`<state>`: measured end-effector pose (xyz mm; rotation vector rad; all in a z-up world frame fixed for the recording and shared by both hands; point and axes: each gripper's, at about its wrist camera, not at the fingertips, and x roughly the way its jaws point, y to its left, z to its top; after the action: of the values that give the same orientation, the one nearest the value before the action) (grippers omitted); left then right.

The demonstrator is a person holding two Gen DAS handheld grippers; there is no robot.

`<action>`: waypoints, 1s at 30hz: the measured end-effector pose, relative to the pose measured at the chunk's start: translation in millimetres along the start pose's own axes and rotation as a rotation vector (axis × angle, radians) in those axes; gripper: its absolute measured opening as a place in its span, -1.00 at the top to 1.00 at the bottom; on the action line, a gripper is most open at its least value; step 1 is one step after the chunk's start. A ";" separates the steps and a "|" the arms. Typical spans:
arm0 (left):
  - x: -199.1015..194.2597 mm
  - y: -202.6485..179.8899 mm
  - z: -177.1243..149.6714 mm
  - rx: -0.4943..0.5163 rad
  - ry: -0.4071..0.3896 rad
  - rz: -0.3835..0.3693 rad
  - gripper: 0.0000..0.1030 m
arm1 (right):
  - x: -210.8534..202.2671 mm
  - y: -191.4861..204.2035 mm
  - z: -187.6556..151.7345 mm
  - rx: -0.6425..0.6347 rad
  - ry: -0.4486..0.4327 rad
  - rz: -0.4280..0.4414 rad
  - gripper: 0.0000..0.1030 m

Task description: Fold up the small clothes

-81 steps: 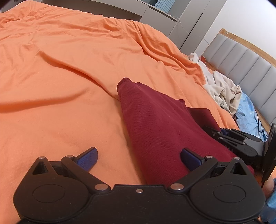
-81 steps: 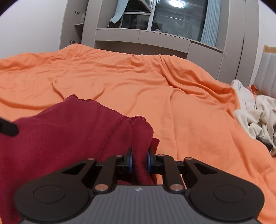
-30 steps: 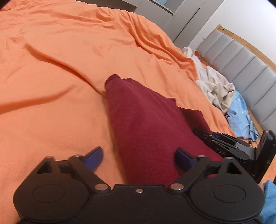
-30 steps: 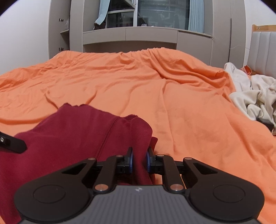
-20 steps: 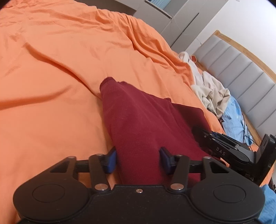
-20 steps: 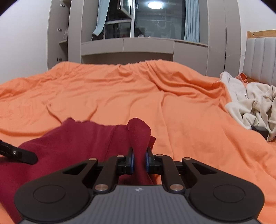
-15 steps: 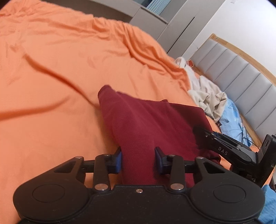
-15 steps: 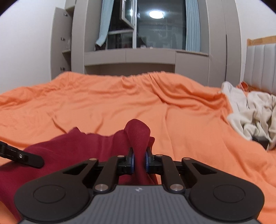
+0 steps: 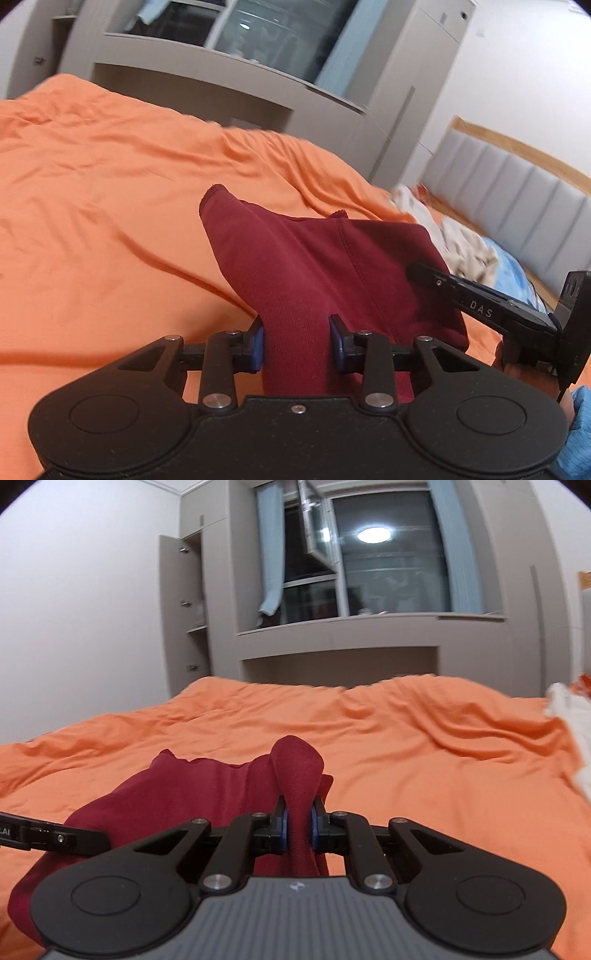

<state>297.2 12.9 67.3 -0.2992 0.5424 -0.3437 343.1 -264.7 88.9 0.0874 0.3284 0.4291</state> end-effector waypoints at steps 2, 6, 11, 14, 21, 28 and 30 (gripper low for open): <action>-8.2 12.7 4.1 -0.025 -0.012 0.020 0.29 | 14.5 6.4 -1.7 -0.007 0.019 0.019 0.75; -11.3 35.4 2.4 -0.072 -0.005 0.061 0.29 | 43.9 10.1 -17.8 -0.007 0.098 0.023 0.75; 5.7 58.5 -17.4 -0.108 0.089 0.115 0.26 | 70.4 3.0 -49.0 0.003 0.201 -0.024 0.74; 13.8 70.6 -25.4 -0.131 0.120 0.141 0.22 | 77.9 -5.4 -61.5 0.031 0.237 -0.044 0.72; 16.4 77.7 -29.1 -0.146 0.129 0.149 0.16 | 77.5 -10.8 -67.3 0.048 0.251 -0.061 0.48; 18.1 70.1 -28.6 -0.142 0.134 0.181 -0.10 | 66.4 -13.7 -65.2 0.068 0.238 -0.100 -0.31; 16.3 67.9 -27.1 -0.138 0.132 0.197 -0.35 | 60.2 -12.3 -63.9 0.065 0.224 -0.107 -0.50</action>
<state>311.6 62.6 13.2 -0.3547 0.7215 -0.1353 378.4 -249.5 9.0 0.0852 0.5656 0.3228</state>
